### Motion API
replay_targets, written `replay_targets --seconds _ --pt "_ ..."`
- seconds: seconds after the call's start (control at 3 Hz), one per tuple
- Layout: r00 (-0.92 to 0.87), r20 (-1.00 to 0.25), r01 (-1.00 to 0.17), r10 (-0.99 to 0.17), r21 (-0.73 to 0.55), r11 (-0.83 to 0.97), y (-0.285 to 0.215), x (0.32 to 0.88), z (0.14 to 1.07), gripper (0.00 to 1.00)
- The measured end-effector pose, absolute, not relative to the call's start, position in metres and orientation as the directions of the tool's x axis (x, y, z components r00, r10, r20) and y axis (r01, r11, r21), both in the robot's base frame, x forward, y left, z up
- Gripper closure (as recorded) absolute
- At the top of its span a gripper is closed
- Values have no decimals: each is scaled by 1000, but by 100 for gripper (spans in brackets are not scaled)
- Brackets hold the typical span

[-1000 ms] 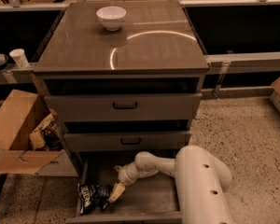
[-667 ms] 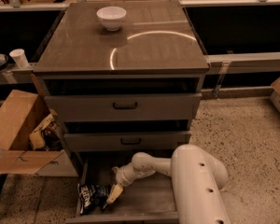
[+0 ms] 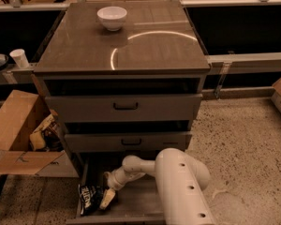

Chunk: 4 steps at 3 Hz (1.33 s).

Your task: Pick blue chip bag from bottom drawer and place on counter

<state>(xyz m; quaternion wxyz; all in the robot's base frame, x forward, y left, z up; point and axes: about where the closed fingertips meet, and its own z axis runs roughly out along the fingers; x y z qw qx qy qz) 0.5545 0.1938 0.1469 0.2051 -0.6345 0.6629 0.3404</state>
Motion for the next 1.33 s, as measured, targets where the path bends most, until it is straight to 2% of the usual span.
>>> replay_targets --seconds 0.33,1.0,1.33 --pt "-102 -710 -980 -697 192 -52 204 554 138 19" --pt "-87 -741 -983 -666 174 -65 208 552 138 66" --pt "-72 -787 -989 -612 138 -62 202 550 156 89"
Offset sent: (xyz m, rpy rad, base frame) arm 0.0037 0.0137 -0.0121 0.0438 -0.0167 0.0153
